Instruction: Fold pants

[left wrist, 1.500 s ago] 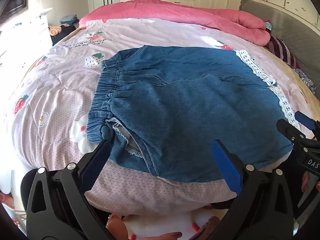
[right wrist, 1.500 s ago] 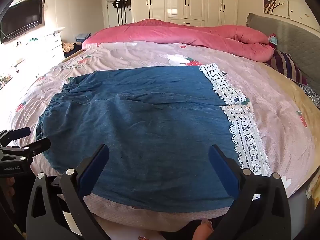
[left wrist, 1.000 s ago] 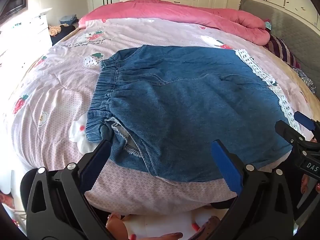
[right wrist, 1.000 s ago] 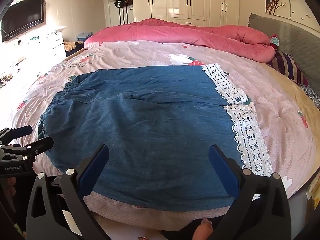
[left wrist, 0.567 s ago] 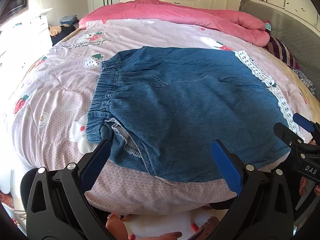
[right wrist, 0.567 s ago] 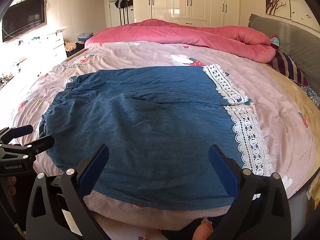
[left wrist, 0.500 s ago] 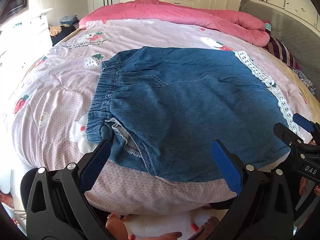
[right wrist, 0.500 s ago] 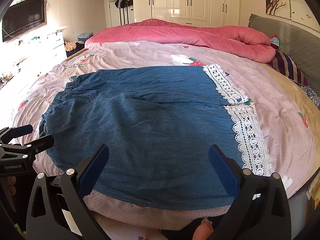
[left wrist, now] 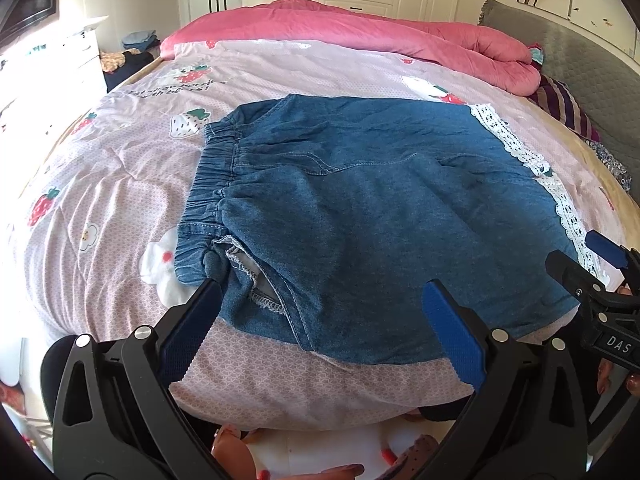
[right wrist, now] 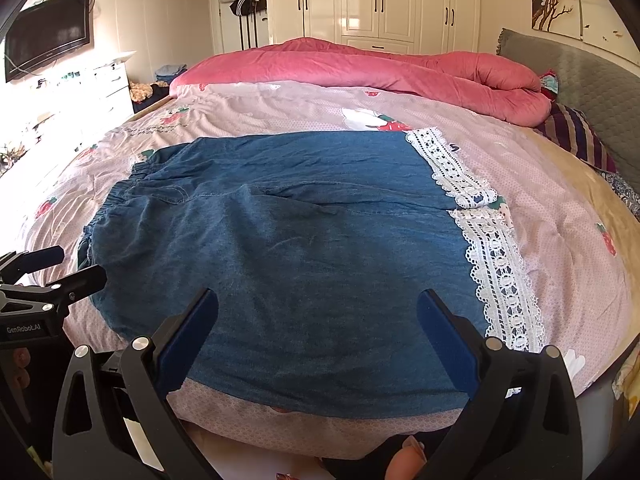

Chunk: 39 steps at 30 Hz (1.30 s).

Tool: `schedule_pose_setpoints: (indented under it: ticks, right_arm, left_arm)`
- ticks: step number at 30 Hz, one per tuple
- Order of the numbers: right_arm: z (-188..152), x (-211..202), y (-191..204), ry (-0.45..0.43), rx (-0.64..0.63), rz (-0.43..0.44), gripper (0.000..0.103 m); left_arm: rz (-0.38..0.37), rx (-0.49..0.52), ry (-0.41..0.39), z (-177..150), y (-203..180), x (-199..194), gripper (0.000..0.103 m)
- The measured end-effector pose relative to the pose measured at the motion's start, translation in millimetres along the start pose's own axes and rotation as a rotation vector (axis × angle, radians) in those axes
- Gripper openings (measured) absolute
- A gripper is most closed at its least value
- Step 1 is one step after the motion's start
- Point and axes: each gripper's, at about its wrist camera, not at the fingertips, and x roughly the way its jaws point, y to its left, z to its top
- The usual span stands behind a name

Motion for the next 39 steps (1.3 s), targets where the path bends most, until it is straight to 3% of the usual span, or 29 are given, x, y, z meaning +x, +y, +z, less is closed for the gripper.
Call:
schedule_pose_setpoints:
  ticks: [26, 39]
  right_arm:
    - [0, 5, -2, 0.0, 0.006, 0.005, 0.099]
    - [17, 23, 0, 0.011, -0.034, 0.02, 0.099]
  left_arm:
    - [0.006, 0.006, -0.008, 0, -1, 5, 0.095]
    - [-0.003, -0.007, 0.003, 8, 8, 16, 0.095]
